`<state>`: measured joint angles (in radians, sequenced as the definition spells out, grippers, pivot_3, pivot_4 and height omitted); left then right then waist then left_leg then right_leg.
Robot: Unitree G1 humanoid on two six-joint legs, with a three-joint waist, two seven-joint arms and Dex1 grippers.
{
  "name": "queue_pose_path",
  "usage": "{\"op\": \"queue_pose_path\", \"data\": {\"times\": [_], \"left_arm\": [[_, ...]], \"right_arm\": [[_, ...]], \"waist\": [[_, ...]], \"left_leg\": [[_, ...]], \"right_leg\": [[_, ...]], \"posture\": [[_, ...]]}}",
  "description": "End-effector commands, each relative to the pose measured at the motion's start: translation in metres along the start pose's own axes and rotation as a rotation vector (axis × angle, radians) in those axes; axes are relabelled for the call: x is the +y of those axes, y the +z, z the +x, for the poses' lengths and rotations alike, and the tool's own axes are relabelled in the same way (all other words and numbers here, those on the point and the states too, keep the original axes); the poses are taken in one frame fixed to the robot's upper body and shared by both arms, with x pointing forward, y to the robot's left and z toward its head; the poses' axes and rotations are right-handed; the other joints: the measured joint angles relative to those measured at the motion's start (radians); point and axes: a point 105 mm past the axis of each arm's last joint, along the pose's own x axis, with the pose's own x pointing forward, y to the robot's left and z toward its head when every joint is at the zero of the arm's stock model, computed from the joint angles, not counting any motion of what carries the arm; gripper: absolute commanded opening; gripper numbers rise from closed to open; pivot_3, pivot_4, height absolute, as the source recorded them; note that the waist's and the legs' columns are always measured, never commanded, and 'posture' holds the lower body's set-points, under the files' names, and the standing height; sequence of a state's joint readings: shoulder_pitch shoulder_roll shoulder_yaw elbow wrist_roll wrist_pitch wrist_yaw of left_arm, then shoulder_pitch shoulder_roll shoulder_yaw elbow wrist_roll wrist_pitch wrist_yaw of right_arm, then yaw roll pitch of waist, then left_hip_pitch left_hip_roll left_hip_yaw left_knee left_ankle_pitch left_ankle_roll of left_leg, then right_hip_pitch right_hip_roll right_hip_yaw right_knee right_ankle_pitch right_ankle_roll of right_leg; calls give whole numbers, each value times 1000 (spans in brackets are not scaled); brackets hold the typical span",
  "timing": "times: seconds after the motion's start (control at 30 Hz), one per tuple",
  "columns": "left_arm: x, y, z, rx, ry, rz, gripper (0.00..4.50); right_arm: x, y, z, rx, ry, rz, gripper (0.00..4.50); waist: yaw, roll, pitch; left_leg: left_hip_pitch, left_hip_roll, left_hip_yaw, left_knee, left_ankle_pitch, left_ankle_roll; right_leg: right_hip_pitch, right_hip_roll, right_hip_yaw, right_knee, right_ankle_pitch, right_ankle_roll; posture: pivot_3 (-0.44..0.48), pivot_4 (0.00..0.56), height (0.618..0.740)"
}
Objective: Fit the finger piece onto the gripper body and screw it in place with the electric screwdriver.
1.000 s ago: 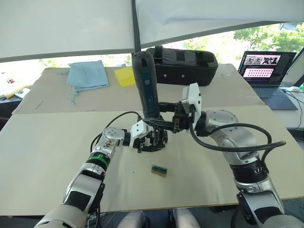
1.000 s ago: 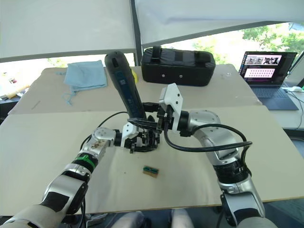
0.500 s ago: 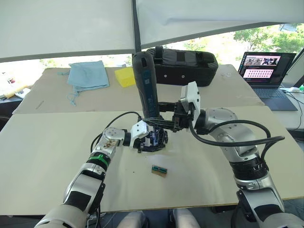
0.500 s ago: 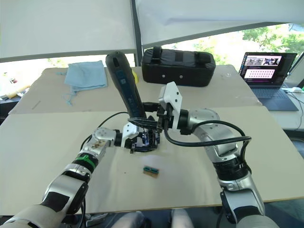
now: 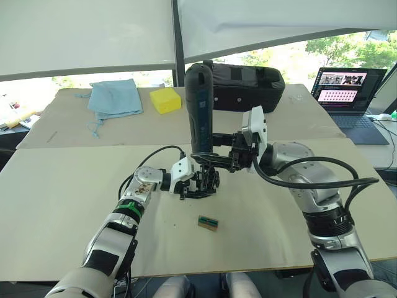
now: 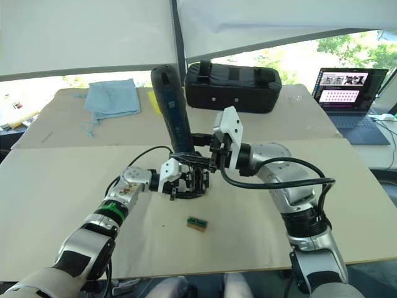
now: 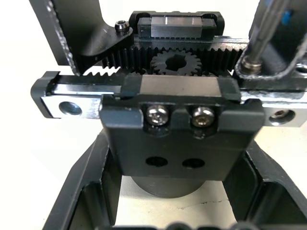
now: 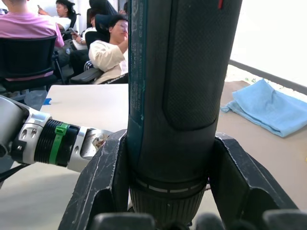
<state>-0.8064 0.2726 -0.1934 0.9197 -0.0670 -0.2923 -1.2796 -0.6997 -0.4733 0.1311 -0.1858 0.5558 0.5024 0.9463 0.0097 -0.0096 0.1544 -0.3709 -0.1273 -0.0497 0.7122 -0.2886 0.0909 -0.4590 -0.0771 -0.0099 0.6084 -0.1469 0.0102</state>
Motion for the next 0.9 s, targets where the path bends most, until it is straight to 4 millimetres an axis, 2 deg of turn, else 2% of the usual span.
{"op": "queue_pose_path", "data": {"times": [0.03,0.1,0.2,0.33,0.43,0.5,0.57,0.67,0.8,0.9], "left_arm": [[9,13,-5,-17,20,59,2310],[8,10,-4,-9,14,56,2310],[7,7,-3,2,11,52,2310],[8,6,-2,10,11,46,2310],[9,5,-4,20,13,39,2310],[12,4,-7,35,27,41,2310],[13,3,-14,50,24,45,3318],[15,3,-29,76,23,73,4494],[5,9,-58,107,-59,122,4500],[-19,14,-72,116,-178,138,4500]], "right_arm": [[3,44,-5,-115,46,-104,1918],[10,66,-5,-191,93,-126,1918],[16,85,-5,-251,130,-147,1918],[19,96,-4,-296,142,-137,1918],[31,99,-4,-303,212,-84,1918],[41,97,-6,-301,265,-29,1918],[52,91,-7,-282,316,22,1918],[68,72,-12,-224,361,61,1918],[72,46,-19,-174,293,53,1918],[67,32,-23,-172,187,17,1918]], "waist": [[0,0,1],[0,0,1],[0,0,1],[0,0,1],[0,0,1],[0,0,1],[1,0,1],[-1,0,1],[-3,0,1],[-4,0,1]], "left_leg": [[-1,0,0,0,0,0],[-6,0,0,0,0,0],[-16,0,0,2,2,-1],[-15,0,0,2,2,-2],[-15,0,0,2,2,-2],[-15,0,0,2,2,-2],[-15,0,0,2,2,-2],[-16,1,0,1,2,-2],[-17,1,0,1,1,-1],[-17,0,0,1,1,-1]], "right_leg": [[-1,0,0,0,0,0],[-5,0,0,1,0,0],[-15,0,0,2,2,-1],[-14,0,-1,1,2,-2],[-14,0,0,1,2,-2],[-14,0,0,1,2,-2],[-14,0,1,1,2,-2],[-15,0,1,1,2,-2],[-15,0,1,1,2,-2],[-16,0,1,1,2,-2]], "posture": [[0,150,740],[0,150,740],[0,150,740],[0,150,740],[0,150,740],[0,150,740],[0,150,740],[0,150,740],[0,150,740],[0,150,740]]}}
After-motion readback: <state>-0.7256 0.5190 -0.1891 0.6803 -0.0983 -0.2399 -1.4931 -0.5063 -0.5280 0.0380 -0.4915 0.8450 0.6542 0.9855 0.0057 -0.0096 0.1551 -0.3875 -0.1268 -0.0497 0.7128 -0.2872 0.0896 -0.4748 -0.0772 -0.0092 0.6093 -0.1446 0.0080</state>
